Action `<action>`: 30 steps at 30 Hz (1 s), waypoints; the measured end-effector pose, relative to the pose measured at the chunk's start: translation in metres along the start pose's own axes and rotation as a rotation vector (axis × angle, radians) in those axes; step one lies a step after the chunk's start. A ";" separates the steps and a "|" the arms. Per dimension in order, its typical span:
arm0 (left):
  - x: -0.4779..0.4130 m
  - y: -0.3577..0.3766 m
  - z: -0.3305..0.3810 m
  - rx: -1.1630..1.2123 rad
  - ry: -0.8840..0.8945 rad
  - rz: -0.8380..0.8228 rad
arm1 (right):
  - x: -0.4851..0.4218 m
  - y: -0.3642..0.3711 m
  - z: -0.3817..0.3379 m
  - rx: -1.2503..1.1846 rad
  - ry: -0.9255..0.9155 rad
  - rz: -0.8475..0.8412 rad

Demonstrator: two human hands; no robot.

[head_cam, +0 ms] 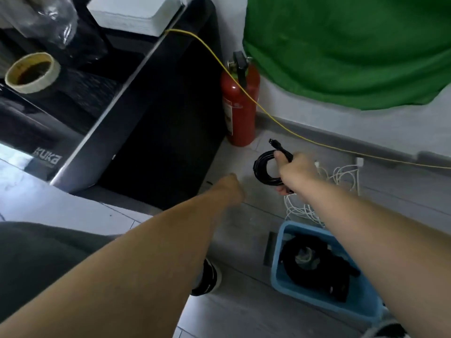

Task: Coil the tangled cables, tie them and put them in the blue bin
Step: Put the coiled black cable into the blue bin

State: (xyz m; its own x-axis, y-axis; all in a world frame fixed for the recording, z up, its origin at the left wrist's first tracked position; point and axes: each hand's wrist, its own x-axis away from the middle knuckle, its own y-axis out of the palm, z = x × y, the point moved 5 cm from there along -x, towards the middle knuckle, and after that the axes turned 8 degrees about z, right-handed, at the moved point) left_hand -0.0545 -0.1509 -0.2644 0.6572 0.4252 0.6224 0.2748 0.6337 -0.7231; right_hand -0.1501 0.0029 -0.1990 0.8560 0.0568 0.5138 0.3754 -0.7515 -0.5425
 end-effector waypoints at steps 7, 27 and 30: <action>-0.052 0.041 -0.048 -0.176 -0.135 -0.126 | -0.029 0.041 0.022 -0.052 0.073 -0.054; -0.037 0.074 -0.004 -0.084 0.203 -0.019 | -0.023 0.011 0.032 -0.212 0.099 -0.022; -0.031 0.059 -0.002 -0.020 0.153 0.058 | -0.021 0.005 0.028 -0.231 0.090 -0.022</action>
State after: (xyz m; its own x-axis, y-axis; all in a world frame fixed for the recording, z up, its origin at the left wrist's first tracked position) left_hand -0.0567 -0.1278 -0.3272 0.7711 0.3566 0.5274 0.2460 0.5972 -0.7634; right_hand -0.1567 0.0167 -0.2311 0.8097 0.0238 0.5864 0.2937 -0.8815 -0.3698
